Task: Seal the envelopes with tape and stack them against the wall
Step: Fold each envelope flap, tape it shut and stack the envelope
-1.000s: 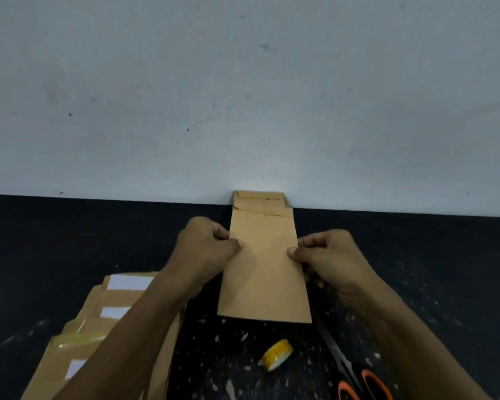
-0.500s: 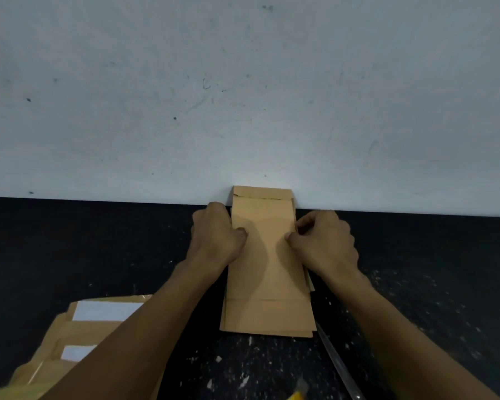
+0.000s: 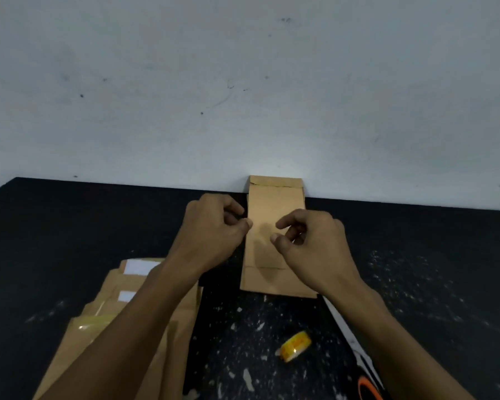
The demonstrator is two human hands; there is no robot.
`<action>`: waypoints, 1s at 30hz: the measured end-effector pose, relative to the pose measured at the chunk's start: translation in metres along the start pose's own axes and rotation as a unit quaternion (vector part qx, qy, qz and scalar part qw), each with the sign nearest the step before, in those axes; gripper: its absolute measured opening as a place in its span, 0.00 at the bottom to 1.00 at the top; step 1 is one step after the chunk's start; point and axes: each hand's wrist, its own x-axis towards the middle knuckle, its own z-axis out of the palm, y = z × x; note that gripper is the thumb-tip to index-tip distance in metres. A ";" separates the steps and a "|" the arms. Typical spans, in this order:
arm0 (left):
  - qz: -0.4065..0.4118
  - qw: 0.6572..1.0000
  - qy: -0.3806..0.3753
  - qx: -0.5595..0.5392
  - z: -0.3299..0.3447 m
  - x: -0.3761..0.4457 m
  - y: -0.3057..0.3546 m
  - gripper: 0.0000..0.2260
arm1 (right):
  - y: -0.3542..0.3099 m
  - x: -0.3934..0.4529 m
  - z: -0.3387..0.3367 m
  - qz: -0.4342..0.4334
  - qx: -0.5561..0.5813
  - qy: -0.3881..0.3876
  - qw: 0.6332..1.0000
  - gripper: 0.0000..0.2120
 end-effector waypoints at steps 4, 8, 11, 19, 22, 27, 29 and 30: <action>0.023 1.000 0.005 0.006 -0.039 -0.040 -0.004 0.05 | -0.032 -0.039 0.008 -0.052 0.034 -0.039 0.997 0.04; -0.037 0.997 0.039 0.051 -0.078 -0.084 -0.022 0.04 | -0.059 -0.077 0.029 -0.092 0.033 -0.075 0.992 0.04; -0.143 0.984 0.043 0.099 -0.096 -0.115 -0.038 0.08 | -0.068 -0.097 0.043 -0.102 0.041 -0.083 0.990 0.03; -0.324 0.929 -0.084 0.159 -0.103 -0.158 -0.061 0.36 | -0.070 -0.123 0.056 -0.080 0.043 -0.108 0.990 0.03; -0.323 0.938 -0.054 0.118 -0.103 -0.162 -0.061 0.32 | -0.069 -0.130 0.058 -0.066 0.049 -0.106 0.991 0.04; -0.300 0.953 0.010 0.041 -0.105 -0.170 -0.066 0.28 | -0.068 -0.137 0.059 -0.051 0.057 -0.121 0.990 0.02; -0.268 0.962 0.047 0.004 -0.105 -0.174 -0.068 0.24 | -0.070 -0.138 0.057 -0.047 0.058 -0.122 0.990 0.02; -0.256 0.964 0.064 -0.017 -0.106 -0.175 -0.069 0.24 | -0.071 -0.139 0.056 -0.043 0.060 -0.124 0.990 0.02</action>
